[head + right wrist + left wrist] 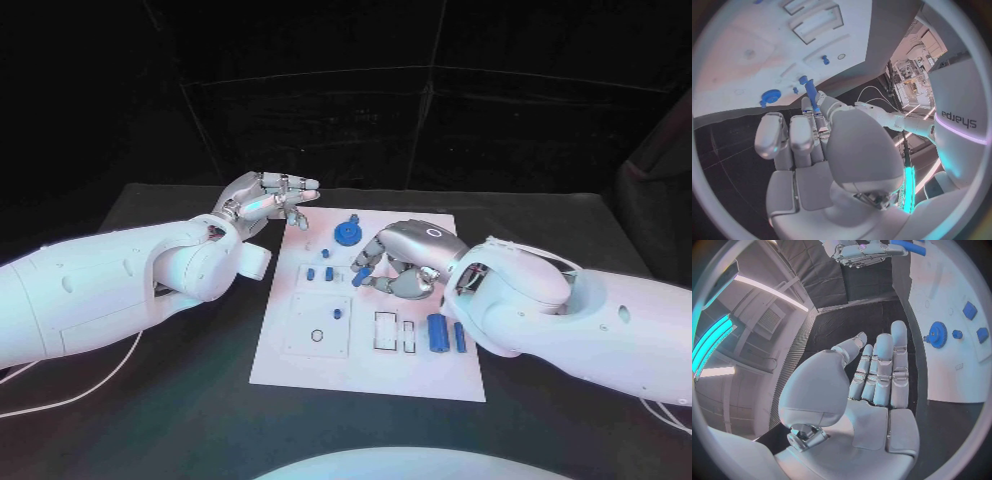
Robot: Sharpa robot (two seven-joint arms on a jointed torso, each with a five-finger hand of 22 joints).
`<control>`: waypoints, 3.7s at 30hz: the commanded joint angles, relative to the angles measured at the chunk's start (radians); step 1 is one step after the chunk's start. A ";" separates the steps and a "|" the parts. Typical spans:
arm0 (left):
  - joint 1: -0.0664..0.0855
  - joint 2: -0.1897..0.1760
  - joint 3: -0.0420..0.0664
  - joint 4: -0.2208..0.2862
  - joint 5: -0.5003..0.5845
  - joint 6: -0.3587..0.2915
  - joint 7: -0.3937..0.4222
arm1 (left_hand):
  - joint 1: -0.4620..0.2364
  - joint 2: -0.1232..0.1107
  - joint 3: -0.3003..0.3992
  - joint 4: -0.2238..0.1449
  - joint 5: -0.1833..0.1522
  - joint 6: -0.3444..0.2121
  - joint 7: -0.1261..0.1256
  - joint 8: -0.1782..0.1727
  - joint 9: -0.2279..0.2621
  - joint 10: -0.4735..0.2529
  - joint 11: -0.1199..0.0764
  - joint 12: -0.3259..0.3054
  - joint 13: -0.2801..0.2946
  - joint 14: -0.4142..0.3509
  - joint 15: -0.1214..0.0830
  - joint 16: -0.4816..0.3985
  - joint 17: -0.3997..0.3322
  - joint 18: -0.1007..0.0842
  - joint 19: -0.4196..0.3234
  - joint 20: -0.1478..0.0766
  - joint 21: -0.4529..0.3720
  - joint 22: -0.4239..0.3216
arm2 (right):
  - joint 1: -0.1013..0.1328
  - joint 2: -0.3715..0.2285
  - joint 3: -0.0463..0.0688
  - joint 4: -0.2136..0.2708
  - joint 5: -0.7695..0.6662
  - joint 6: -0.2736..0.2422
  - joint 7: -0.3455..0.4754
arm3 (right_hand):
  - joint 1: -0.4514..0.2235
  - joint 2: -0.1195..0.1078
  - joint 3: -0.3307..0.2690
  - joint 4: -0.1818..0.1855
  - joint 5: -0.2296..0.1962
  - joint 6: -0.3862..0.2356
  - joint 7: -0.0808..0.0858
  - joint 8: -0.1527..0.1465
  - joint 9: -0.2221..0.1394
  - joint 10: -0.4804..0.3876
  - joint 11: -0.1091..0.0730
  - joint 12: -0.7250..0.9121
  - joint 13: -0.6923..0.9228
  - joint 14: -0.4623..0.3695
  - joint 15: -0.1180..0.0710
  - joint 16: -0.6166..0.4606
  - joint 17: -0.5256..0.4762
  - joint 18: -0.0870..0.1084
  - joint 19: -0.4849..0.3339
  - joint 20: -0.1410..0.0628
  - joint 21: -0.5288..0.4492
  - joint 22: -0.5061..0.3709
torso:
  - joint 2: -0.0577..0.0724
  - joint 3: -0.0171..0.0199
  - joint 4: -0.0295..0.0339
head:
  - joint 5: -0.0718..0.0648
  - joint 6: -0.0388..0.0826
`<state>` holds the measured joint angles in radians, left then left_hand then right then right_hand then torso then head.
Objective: Assemble the parts on the task board
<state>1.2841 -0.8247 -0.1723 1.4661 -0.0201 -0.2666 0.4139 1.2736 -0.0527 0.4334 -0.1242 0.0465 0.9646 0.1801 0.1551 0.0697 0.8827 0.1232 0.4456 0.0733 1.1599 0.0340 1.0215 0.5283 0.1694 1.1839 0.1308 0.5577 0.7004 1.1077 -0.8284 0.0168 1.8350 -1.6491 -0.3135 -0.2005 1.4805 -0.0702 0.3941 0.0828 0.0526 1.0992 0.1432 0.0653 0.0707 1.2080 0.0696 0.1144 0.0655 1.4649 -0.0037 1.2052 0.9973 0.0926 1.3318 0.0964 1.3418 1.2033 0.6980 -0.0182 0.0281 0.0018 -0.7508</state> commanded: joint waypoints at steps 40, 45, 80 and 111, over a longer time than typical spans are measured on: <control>0.001 0.018 0.001 -0.013 0.002 0.019 0.005 | -0.003 -0.002 -0.003 -0.002 0.005 -0.005 0.005 0.005 -0.002 -0.009 0.000 0.010 -0.002 -0.011 0.000 0.000 -0.005 0.013 -0.004 -0.001 -0.007 -0.004 | -0.051 0.217 -0.050 -0.146 0.020 0.149 0.080 | -0.010 -0.009 0.026 -0.012 0.007 0.001 0.007 0.002 -0.001 0.002 0.009 -0.017 0.000 0.015 -0.001 0.002 -0.005 -0.007 -0.001 0.006 -0.001 -0.004 | 0.002 0.0016 -0.0010 | 0.061 -0.032; 0.001 0.018 0.001 -0.013 0.002 0.019 0.004 | -0.003 -0.002 -0.003 -0.002 0.005 -0.005 0.005 0.005 -0.002 -0.009 0.000 0.010 -0.002 -0.011 0.000 0.000 -0.005 0.013 -0.004 -0.001 -0.007 -0.004 | -0.052 0.222 -0.051 -0.152 0.006 0.152 0.073 | -0.010 -0.009 0.026 -0.013 0.008 0.002 0.007 0.002 -0.001 0.002 0.009 -0.018 0.000 0.014 -0.001 0.002 -0.006 -0.007 -0.001 0.006 -0.001 -0.004 | 0.001 0.0016 -0.0011 | 0.061 -0.033; 0.001 0.016 0.001 -0.012 0.002 0.024 0.000 | -0.003 -0.002 -0.003 -0.002 0.005 -0.005 0.005 0.005 -0.002 -0.009 0.000 0.010 -0.002 -0.011 0.000 0.000 -0.005 0.013 -0.004 -0.001 -0.007 -0.004 | -0.060 0.241 -0.053 -0.148 -0.086 0.061 0.079 | -0.108 -0.089 -0.079 -0.026 0.053 -0.153 0.042 -0.004 -0.006 -0.196 0.056 -0.044 -0.002 -0.084 0.039 -0.180 -0.265 0.048 -0.190 0.045 -0.189 -0.258 | 0.001 0.0015 -0.0018 | 0.060 -0.031; 0.001 0.001 -0.001 -0.003 0.002 0.029 -0.005 | -0.004 -0.002 -0.004 -0.002 0.005 -0.005 0.004 0.008 -0.001 -0.010 0.000 0.013 -0.002 -0.012 0.000 0.001 -0.007 0.013 -0.004 -0.001 -0.009 -0.006 | -0.047 -0.282 -0.052 0.086 0.243 -0.052 -0.244 | -0.265 -0.025 -0.518 0.205 0.210 -0.081 -0.050 0.203 0.063 0.165 -0.056 0.879 0.859 0.052 -0.051 0.196 0.242 -0.046 0.112 -0.040 0.119 0.180 | -0.009 0.0008 -0.0306 | -0.076 0.002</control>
<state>1.2841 -0.8231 -0.1745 1.4604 -0.0198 -0.2503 0.4061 1.2736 -0.0527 0.4334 -0.1242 0.0465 0.9646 0.1801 0.1594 0.0691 0.8755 0.1234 0.4521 0.0726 1.1527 0.0340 1.0215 0.5230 0.1692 1.1839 0.1308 0.5507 0.6962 1.0595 -1.1071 -0.0349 1.9151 -1.4187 -0.3803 -0.3388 1.2175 -0.1011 -0.1160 0.2876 0.2650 1.0222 0.0950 0.2628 0.1304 1.3649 0.0155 0.9682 0.8937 1.4667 -0.0488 1.3955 1.2298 0.0533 1.4355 0.0574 1.4584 1.3081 0.6901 -0.0182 0.0029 -0.0690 -0.7495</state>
